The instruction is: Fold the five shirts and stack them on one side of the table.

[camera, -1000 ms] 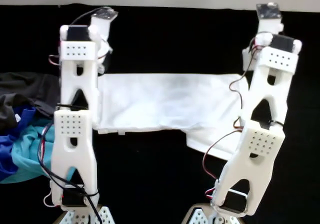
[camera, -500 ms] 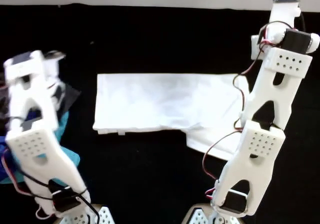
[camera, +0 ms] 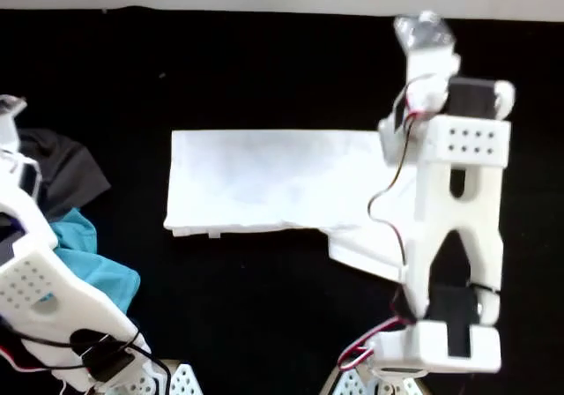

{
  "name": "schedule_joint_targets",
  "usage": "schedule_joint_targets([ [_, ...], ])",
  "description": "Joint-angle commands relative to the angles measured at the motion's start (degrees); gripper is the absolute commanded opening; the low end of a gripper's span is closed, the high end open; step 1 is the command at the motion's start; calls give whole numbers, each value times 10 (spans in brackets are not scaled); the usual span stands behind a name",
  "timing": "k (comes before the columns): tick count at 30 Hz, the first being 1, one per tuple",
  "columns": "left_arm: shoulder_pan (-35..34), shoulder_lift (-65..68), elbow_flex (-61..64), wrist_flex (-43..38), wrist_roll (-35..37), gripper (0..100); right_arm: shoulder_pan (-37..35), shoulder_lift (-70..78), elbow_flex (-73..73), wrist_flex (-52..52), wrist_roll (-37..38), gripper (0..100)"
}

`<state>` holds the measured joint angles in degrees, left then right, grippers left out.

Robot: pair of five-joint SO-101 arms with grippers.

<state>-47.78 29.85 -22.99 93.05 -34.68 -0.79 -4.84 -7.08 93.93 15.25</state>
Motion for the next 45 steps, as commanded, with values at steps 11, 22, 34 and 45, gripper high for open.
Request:
schedule_joint_targets([
  [11, 239, -269, 107, 74, 115, 8, -31, -160, 504, -317, 76, 12],
  [22, 429, -314, 473, -322, 225, 8, -62, -335, 545, -341, 75, 12],
  [34, 427, -314, 615, -450, 241, 8, -63, -112, 523, -458, 74, 12],
  [45, 435, -320, 675, -536, 241, 8, -66, -174, 518, -301, 78, 12],
])
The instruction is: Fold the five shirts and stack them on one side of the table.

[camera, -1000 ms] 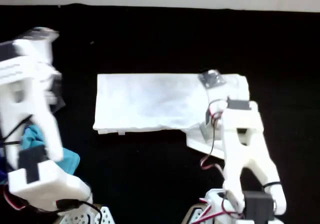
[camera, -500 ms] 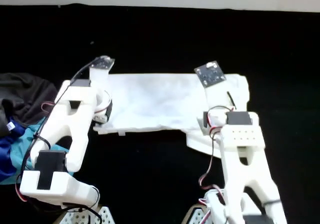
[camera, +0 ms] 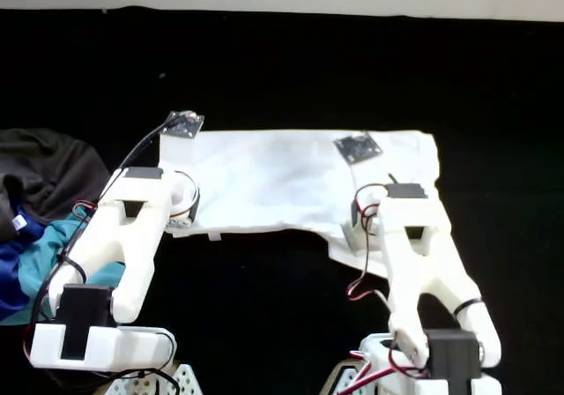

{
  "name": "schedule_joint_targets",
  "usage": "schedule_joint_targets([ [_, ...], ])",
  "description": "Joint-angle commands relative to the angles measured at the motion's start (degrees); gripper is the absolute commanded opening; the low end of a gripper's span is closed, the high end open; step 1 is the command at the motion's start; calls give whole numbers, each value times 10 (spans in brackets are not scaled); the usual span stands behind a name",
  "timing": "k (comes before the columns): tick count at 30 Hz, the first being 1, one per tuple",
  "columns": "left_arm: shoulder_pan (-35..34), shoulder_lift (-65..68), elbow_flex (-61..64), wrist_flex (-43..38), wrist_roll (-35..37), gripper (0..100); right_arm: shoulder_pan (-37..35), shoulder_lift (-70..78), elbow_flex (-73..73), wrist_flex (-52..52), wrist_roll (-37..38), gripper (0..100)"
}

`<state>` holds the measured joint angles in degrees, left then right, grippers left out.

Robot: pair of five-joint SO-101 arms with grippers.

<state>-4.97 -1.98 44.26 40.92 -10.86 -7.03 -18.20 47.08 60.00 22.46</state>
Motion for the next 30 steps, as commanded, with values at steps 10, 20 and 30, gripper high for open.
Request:
schedule_joint_targets([
  [10, 7, 0, 2, -16, 4, 8, 20, -106, -11, -114, 5, 12],
  [20, 7, 2, 1, -24, 30, 8, 11, 30, -7, -113, 5, 12],
  [30, 7, 2, 1, -24, 30, 8, -93, -47, -4, 106, 5, 12],
])
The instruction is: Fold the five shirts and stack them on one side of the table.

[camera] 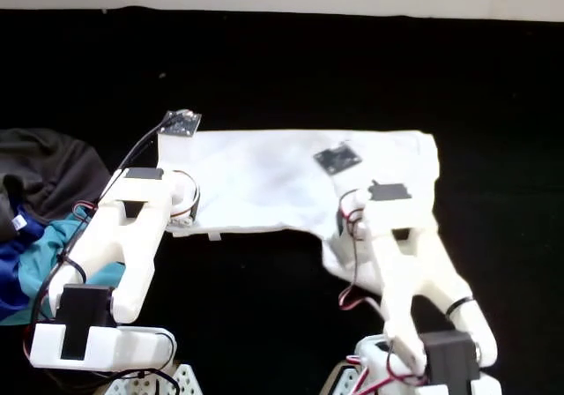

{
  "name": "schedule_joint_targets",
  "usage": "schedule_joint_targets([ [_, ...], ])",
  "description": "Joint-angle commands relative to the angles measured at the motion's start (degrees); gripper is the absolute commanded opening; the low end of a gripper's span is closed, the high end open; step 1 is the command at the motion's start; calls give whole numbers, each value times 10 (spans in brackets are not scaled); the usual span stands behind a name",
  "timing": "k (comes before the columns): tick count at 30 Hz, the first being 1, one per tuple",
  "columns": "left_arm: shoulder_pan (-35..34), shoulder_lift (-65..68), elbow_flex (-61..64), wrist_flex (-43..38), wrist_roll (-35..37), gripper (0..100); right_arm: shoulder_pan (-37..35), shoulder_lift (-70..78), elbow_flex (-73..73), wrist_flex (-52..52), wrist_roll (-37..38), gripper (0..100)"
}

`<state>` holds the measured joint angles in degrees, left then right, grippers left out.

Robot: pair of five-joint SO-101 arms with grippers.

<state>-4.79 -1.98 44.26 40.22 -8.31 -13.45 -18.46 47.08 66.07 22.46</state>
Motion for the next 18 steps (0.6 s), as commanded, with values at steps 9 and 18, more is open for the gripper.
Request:
schedule_joint_targets([
  [9, 5, 2, 1, -17, 4, 8, 65, -165, -1, -52, 6, 12],
  [18, 5, 2, 1, -17, 4, 8, 198, -4, 13, -181, 102, 12],
])
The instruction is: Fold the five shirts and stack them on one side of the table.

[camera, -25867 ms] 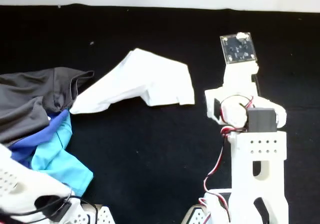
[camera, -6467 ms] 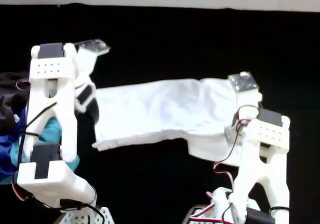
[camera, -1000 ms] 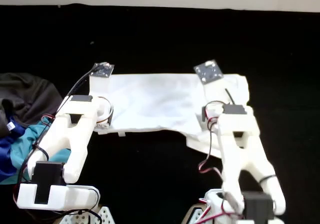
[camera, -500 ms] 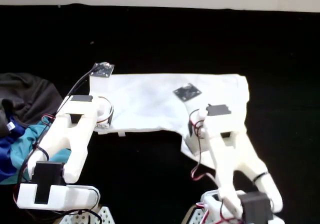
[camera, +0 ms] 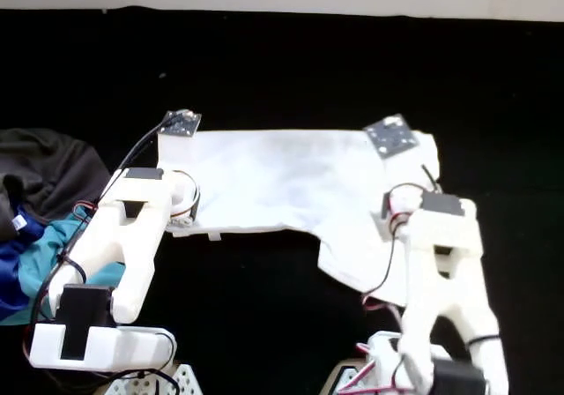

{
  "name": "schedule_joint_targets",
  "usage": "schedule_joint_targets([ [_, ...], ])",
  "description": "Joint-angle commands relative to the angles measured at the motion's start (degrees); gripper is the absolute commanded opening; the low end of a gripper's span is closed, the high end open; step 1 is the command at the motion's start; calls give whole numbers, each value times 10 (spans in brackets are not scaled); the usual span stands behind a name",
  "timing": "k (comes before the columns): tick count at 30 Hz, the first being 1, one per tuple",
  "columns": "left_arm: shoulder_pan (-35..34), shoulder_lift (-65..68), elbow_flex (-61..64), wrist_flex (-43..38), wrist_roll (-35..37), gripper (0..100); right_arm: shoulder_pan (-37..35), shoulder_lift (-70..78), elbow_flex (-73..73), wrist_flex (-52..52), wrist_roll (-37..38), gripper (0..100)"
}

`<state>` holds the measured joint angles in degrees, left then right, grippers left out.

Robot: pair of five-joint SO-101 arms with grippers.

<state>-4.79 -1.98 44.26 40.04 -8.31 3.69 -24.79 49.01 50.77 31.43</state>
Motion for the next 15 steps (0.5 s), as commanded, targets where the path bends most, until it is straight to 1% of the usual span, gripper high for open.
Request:
schedule_joint_targets([
  [1, 5, 2, 1, -15, 4, 8, 32, 89, -21, -30, 12, 12],
  [5, 5, 2, 1, -15, 4, 8, 56, 204, -108, -36, 10, 12],
  [10, 5, 2, 1, -15, 4, 8, 104, 332, -259, -31, 10, 12],
  [13, 4, 2, 1, -15, 4, 8, 125, 381, -318, -30, 10, 12],
  [15, 4, 2, 1, -15, 4, 8, 133, 393, -330, -29, 10, 12],
])
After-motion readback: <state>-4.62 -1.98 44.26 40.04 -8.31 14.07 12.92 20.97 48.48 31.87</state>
